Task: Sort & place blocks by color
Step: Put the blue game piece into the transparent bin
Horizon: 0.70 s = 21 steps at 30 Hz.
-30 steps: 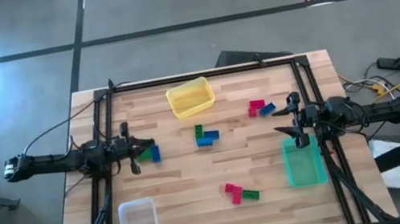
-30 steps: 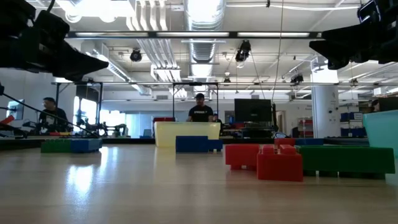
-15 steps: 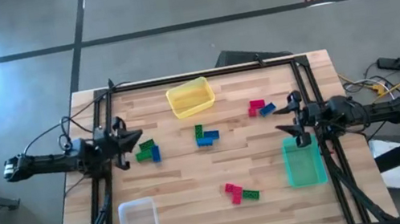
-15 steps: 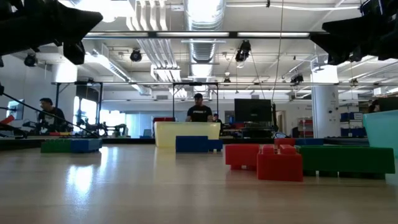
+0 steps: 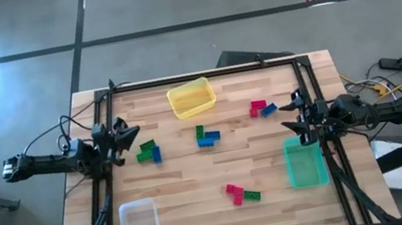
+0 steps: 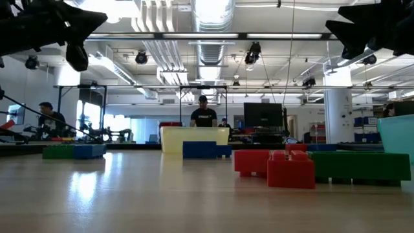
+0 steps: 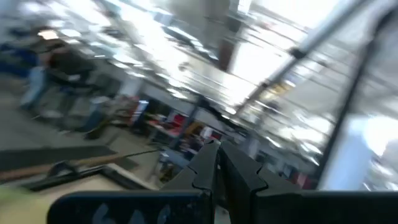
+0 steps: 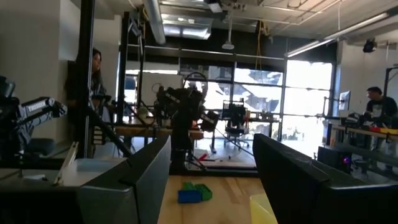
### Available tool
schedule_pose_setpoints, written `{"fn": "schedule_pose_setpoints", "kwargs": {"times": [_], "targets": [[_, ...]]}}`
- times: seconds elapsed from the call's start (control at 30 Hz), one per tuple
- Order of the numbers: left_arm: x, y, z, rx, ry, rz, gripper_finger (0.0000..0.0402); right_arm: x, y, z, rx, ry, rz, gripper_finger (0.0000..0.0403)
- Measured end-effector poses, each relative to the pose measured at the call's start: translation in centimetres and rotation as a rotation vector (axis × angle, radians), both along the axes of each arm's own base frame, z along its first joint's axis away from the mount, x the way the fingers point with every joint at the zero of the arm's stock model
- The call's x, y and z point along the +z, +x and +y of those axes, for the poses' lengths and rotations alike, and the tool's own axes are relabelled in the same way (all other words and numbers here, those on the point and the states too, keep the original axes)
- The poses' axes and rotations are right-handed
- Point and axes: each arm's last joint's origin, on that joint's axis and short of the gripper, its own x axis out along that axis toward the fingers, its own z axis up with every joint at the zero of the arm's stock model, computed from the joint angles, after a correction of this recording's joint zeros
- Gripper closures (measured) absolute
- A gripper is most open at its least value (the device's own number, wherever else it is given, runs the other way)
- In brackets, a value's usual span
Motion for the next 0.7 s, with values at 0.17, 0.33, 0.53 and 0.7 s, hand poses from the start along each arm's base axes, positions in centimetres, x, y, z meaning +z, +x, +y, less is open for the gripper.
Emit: {"fn": "schedule_pose_setpoints", "kwargs": {"times": [0.17, 0.33, 0.53, 0.7], "targets": [[-1.2, 0.9, 0.5, 0.162, -0.150, 0.177, 0.0401, 0.1, 0.0, 0.0, 0.002, 0.006, -0.014, 0.0183], [-0.6, 1.9, 0.7, 0.246, -0.275, 0.278, 0.0401, 0.2, -0.1, 0.0, 0.005, 0.015, -0.027, 0.0184], [1.1, 4.1, 0.6, 0.257, -0.344, 0.380, 0.0401, 0.3, -0.1, 0.0, 0.005, 0.015, -0.034, 0.0184], [1.5, 5.7, 0.6, 0.303, -0.480, 0.587, 0.0401, 0.5, -0.2, 0.0, 0.001, 0.004, -0.050, 0.0183]]}}
